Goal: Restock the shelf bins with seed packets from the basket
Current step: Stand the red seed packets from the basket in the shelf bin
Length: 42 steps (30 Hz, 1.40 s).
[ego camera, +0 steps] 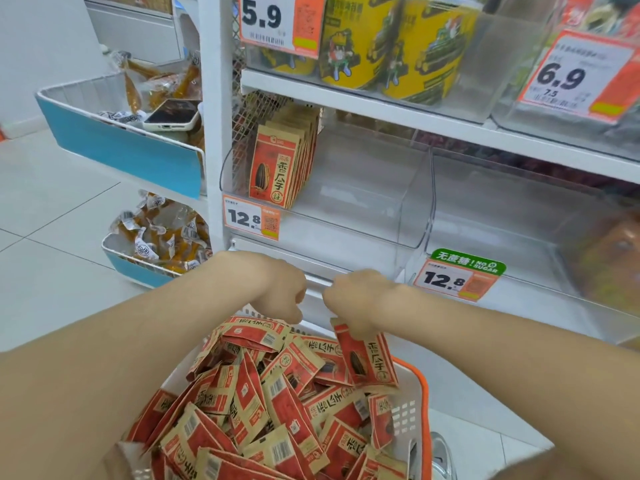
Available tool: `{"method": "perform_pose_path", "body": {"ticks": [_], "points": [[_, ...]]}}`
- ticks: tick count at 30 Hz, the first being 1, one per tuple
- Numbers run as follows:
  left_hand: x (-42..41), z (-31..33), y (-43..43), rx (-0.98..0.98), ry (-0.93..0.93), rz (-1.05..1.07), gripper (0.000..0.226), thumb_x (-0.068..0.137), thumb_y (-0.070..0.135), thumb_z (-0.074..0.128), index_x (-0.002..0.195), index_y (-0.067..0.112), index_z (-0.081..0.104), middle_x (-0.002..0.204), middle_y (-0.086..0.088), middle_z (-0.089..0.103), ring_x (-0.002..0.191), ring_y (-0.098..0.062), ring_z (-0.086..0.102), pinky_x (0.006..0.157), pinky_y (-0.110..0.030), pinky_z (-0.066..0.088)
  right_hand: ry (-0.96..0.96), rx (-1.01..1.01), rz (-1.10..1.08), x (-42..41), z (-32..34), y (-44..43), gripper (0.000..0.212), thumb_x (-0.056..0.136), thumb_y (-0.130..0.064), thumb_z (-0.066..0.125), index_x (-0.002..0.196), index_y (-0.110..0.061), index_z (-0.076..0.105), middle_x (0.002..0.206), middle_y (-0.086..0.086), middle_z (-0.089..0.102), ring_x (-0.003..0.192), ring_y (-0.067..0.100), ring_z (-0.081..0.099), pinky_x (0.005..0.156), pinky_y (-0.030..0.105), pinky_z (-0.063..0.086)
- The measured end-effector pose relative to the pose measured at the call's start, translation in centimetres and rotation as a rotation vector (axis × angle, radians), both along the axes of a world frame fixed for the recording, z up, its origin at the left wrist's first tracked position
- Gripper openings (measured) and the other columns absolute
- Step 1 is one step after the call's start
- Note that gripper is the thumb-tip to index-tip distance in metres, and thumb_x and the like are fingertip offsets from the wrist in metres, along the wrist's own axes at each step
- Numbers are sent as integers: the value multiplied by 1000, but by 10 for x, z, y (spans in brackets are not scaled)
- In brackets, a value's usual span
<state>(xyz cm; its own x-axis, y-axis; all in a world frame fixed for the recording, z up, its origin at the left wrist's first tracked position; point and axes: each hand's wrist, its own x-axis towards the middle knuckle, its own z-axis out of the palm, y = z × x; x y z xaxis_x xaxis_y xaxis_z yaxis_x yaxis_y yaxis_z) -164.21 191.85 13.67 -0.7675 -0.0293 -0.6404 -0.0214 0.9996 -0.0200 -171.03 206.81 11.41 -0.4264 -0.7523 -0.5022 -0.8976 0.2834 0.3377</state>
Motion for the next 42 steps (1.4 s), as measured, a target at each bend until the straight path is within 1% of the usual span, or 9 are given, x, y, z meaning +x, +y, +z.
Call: {"method": "perform_pose_path", "body": {"ticks": [6, 11, 16, 20, 24, 29, 32, 36, 42], "points": [[-3, 15, -18, 277, 52, 142, 75, 97, 57, 66, 155, 21, 34, 140, -1, 62, 121, -21, 63, 105, -41, 52, -58, -472, -40, -4, 37, -14, 12, 86, -33, 62, 90, -21, 62, 72, -1, 46, 74, 34, 60, 55, 31, 38], [-1, 29, -39, 802, 285, 392, 47, 102, 39, 66, 138, 19, 44, 118, -4, 74, 107, -18, 75, 99, -47, 59, -52, -981, -69, -13, 52, -17, 20, 84, -26, 53, 101, -22, 63, 87, -3, 66, 83, 31, 64, 64, 40, 51], [1, 46, -42, 1150, 561, 576, 22, 110, 20, 55, 131, 21, 59, 108, -7, 80, 99, -23, 79, 79, -42, 66, -311, -1489, -319, -23, 51, -23, 22, 96, -25, 56, 118, -28, 54, 73, -10, 62, 70, 11, 62, 65, 39, 52], [-5, 47, -40, 1319, 804, 810, 21, 109, 18, 56, 130, 18, 61, 104, -7, 81, 94, -25, 79, 82, -55, 65, -500, -1506, -576, -30, 46, -34, 36, 93, -58, 65, 110, -27, 64, 75, -6, 76, 80, 11, 73, 76, 42, 60], [-12, 44, -41, 1382, 969, 989, 20, 108, 21, 59, 124, 9, 63, 95, -6, 81, 87, -26, 80, 82, -56, 64, -598, -1524, -526, -32, 40, -46, 33, 101, -53, 61, 102, -22, 70, 82, -3, 79, 76, 14, 76, 76, 48, 61], [-18, 48, -53, 1080, 1058, 880, 41, 106, 56, 49, 111, 18, 64, 105, -5, 77, 97, -26, 76, 89, -52, 61, -406, -1675, -342, -36, 45, -55, 24, 105, -48, 57, 115, -26, 59, 100, -13, 75, 92, 9, 71, 76, 37, 55], [-13, 45, -68, 539, 1096, 650, 24, 107, 34, 44, 103, 17, 61, 100, -3, 67, 98, -29, 65, 81, -41, 51, -423, -1749, -312, -42, 47, -65, 16, 105, -39, 61, 114, -26, 62, 100, -16, 75, 91, 4, 70, 76, 26, 53], [-5, 38, -84, 42, 972, 456, 15, 100, 13, 50, 112, 13, 58, 112, -12, 53, 105, -38, 54, 85, -53, 52, -485, -1892, -378, -52, 43, -86, 14, 101, -41, 68, 108, -29, 68, 93, -16, 75, 91, 8, 70, 84, 38, 56], [0, 35, -99, 21, 808, 414, 23, 96, 19, 56, 118, 15, 61, 111, -10, 55, 106, -37, 59, 89, -55, 56, -287, -1684, -312, -70, 29, -107, 23, 95, -50, 72, 109, -31, 73, 86, -12, 75, 81, 14, 66, 77, 36, 53]]}}
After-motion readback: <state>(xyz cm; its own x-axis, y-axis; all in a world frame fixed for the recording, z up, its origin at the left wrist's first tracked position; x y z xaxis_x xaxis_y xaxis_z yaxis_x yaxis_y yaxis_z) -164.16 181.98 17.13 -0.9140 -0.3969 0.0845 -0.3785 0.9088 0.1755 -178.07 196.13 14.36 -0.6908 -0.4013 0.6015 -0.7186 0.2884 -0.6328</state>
